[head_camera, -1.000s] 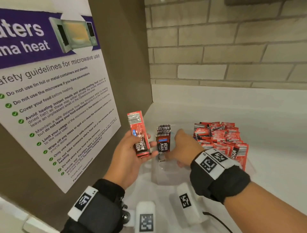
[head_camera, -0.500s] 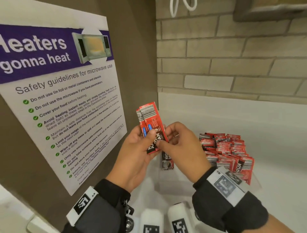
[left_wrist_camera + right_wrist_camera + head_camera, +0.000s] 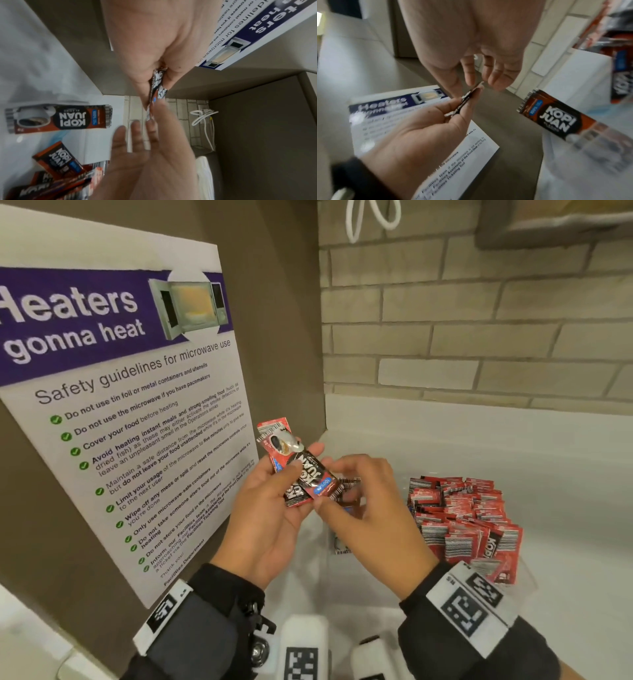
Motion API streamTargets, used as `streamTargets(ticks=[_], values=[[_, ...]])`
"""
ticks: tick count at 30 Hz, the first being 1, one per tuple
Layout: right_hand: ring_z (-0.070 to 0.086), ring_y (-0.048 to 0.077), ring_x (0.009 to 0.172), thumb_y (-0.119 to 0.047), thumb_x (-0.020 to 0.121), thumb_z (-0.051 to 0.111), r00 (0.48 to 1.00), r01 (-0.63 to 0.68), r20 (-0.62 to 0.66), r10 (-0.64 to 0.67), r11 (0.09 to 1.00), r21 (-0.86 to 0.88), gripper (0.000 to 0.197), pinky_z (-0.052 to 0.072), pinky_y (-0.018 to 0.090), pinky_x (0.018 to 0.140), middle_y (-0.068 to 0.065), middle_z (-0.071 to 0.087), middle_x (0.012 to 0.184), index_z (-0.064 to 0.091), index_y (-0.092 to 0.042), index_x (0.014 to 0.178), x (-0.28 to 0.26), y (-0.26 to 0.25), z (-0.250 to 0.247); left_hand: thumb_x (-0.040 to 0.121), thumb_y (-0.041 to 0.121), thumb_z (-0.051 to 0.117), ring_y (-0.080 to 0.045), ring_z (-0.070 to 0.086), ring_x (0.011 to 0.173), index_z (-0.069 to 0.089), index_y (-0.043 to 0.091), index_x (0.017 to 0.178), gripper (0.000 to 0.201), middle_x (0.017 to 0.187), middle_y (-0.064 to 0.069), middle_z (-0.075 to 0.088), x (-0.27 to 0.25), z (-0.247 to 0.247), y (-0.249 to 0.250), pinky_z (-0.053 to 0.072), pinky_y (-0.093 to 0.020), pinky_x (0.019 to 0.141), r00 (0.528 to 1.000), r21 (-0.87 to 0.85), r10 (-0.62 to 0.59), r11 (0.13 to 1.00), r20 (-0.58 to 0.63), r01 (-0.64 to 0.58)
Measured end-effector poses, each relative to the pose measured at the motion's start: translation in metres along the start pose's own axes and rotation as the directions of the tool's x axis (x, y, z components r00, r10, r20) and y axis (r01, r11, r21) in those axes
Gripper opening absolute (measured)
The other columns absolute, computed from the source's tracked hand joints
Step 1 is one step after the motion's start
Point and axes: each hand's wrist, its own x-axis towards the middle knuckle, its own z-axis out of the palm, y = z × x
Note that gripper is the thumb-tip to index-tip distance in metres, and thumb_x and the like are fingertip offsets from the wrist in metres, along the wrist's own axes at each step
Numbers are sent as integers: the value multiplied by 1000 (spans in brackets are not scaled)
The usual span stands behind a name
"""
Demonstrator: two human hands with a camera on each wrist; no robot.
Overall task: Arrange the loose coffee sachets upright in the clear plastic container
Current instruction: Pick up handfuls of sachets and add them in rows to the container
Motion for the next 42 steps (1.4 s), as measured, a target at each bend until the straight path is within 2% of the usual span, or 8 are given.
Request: streamTargets(ticks=[5,9,12,16,22,28,33,42], values=[[53,10,54,-2,83,65,935,-349,105,338,827,442,14,46,24,54,6,56,68,58,-10,92,3,1,-5,92,-2,44,-22,69,100,56,9,112,25,112,-11,70,-3,1,-8,59,-34,78,999,31,-1,1000,45,0],[48,14,59,2,83,61,964,-256,-7,266,936,243,27,42,26,56,8,49,71,66,-25,85,11,2,-22,81,13,57,-20,70,91,57,13,105,24,108,-10,72,0,-7,-2,59,-36,78,998,73,59,996,-7,-59],[48,16,66,1,85,58,982,-179,-36,184,976,123,36,46,32,66,3,50,74,63,-34,92,21,-5,-34,82,-1,60,-11,70,72,56,16,99,24,87,0,74,0,-15,-3,60,-30,65,994,215,105,972,-28,-97],[54,13,66,0,82,65,972,-135,-136,193,927,351,33,48,29,65,-1,54,73,56,-24,103,34,-12,-36,82,-8,63,-16,70,74,58,18,100,33,83,-2,71,-9,-17,-20,57,-28,59,997,424,19,905,72,-48],[55,10,56,-5,84,64,983,-181,36,178,975,131,7,49,26,58,2,57,71,61,-11,83,28,-9,-33,80,0,69,-14,70,82,58,20,109,38,94,2,72,-10,-19,-19,54,-25,59,992,518,-15,854,125,-53],[61,15,58,-2,84,63,981,-191,2,192,978,-87,18,57,32,64,2,57,67,54,-15,75,27,8,-42,93,9,52,-12,61,67,57,19,94,11,81,-3,63,-2,-39,-16,55,-31,59,988,373,39,928,-151,20],[67,34,69,7,80,61,946,-294,70,316,930,-219,25,57,45,66,9,58,67,50,-13,70,12,36,-17,94,6,47,-13,61,68,58,16,98,16,81,-3,65,-7,-38,-24,55,-34,64,991,349,-24,934,-131,69],[69,34,66,6,76,66,904,-418,23,426,895,-156,30,58,50,66,15,64,68,46,-14,65,22,51,-7,93,3,49,-12,61,67,59,14,100,16,77,0,67,-10,-32,-31,55,-36,68,988,383,-92,914,-120,132]])
